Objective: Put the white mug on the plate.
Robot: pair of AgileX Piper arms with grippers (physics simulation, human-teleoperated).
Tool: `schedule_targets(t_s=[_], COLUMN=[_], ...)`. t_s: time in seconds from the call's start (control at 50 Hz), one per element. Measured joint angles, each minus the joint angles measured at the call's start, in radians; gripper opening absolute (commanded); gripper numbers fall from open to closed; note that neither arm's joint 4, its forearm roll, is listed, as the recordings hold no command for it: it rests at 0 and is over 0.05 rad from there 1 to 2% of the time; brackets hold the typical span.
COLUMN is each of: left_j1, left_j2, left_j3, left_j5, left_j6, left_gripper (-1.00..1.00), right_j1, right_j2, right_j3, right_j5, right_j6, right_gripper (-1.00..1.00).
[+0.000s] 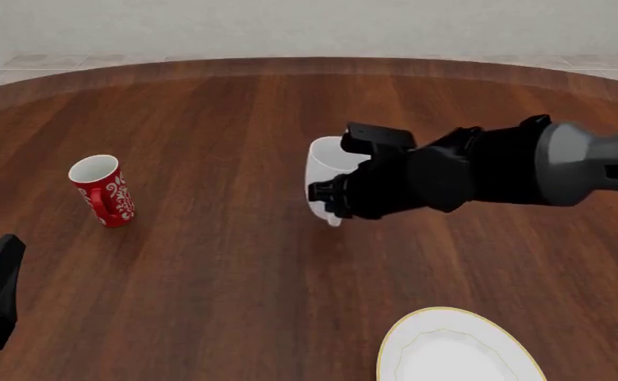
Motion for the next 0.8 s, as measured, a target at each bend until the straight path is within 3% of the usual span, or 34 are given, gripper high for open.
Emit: schedule_targets(t_s=[0.8], left_j1=[0.0], left_j2=[0.0], left_j3=[0.0], left_j5=[0.0], left_j6=[0.0], left_gripper=[1.0], right_j1=[-0.002], right_j2=[-0.311], right_j3=[0.228], right_j5=[0.07], right_j6=[-0.005], right_gripper=[-1.0])
